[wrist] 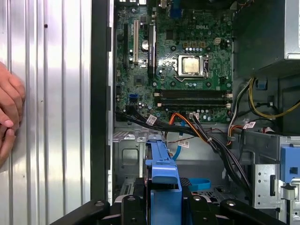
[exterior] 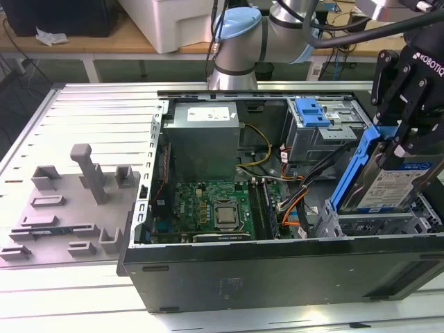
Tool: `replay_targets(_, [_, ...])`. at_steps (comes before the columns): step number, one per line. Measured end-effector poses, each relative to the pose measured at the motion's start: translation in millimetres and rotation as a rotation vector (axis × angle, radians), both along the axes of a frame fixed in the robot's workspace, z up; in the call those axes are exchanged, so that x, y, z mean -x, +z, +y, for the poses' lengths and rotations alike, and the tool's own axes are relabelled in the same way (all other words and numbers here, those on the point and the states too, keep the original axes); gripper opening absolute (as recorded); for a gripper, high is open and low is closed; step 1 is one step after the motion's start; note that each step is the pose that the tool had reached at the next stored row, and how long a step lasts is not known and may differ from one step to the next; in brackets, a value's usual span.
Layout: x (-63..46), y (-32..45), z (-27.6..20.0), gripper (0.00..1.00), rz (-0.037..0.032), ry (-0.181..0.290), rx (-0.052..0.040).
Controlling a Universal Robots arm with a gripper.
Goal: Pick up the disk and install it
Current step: 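Insert the disk into the insertion slot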
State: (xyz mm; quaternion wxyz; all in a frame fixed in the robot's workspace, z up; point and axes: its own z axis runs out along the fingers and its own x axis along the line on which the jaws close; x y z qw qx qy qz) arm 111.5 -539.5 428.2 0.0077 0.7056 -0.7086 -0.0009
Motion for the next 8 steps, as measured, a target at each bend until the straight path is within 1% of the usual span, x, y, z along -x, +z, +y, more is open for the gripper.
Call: replay_targets(8, [0.0,-4.3,0.0,0.37,0.0,0.0,-0.0001])
